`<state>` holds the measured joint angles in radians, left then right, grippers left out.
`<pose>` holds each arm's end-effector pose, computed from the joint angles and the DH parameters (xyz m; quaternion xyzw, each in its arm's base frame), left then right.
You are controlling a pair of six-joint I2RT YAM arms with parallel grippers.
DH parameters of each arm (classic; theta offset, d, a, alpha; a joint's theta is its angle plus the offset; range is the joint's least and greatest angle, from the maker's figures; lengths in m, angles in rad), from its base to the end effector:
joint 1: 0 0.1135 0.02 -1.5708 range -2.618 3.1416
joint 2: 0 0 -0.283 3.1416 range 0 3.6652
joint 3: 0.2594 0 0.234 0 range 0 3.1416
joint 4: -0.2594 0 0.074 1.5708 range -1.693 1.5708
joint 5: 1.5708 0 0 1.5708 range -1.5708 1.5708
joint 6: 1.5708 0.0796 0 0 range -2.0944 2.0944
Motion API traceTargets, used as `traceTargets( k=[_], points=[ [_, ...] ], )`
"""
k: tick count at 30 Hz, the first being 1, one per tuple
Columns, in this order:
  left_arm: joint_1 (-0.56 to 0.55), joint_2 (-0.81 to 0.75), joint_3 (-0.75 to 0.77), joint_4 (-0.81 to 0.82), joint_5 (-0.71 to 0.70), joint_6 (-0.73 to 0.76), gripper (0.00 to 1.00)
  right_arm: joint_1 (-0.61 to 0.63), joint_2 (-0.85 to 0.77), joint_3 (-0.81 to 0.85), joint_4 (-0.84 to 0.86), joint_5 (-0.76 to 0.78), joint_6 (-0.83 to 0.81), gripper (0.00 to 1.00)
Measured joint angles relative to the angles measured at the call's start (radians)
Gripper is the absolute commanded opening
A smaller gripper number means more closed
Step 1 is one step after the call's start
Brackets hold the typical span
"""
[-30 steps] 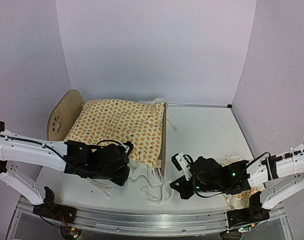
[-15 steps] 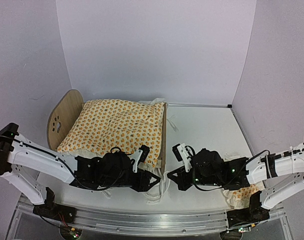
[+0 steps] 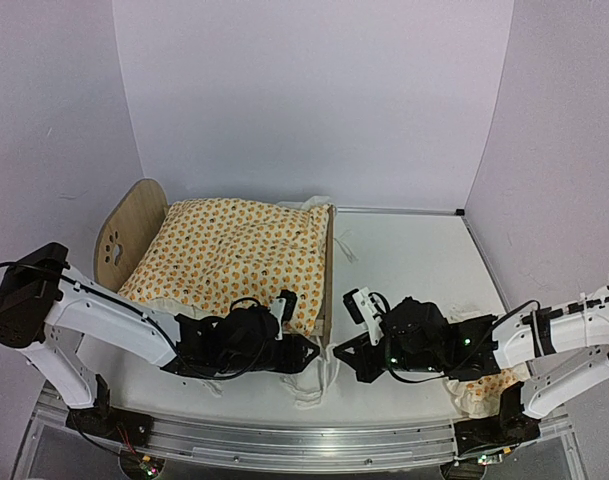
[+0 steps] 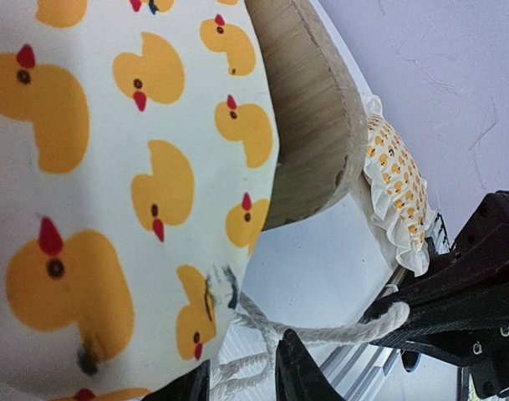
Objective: Set up the pet bed
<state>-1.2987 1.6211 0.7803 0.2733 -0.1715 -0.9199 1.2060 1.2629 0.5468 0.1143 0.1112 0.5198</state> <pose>0.1094 -0.3415 0.1857 0.1240 0.8657 -0.3955 0.2806 0.1047 0.2495 0.1933 -0.2728 0.8408 0.3213 0.3398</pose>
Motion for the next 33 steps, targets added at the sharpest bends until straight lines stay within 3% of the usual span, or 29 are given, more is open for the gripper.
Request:
traceTargets(
  k=[3, 11, 23, 26, 30, 33],
  points=[
    [0.002, 0.0, 0.0, 0.002, -0.019, -0.024, 0.36, 0.0, 0.0, 0.0, 0.004, -0.004, 0.0, 0.0],
    [0.024, 0.013, 0.001, 0.001, -0.037, -0.056, 0.36, 0.0, 0.024, 0.0, 0.027, -0.014, -0.003, 0.0],
    [0.037, 0.061, 0.032, -0.066, -0.043, -0.107, 0.48, 0.0, 0.061, 0.0, 0.037, -0.021, -0.012, 0.0],
    [0.037, 0.082, 0.054, -0.071, -0.054, -0.097, 0.44, 0.0, 0.065, 0.0, 0.038, -0.023, -0.012, 0.0],
    [0.037, 0.088, 0.068, -0.044, -0.074, -0.07, 0.23, 0.0, 0.065, 0.0, 0.041, -0.026, -0.012, 0.0],
    [0.04, 0.088, 0.069, -0.022, -0.087, -0.05, 0.16, 0.0, 0.065, 0.0, 0.042, -0.026, -0.012, 0.0]
  ],
)
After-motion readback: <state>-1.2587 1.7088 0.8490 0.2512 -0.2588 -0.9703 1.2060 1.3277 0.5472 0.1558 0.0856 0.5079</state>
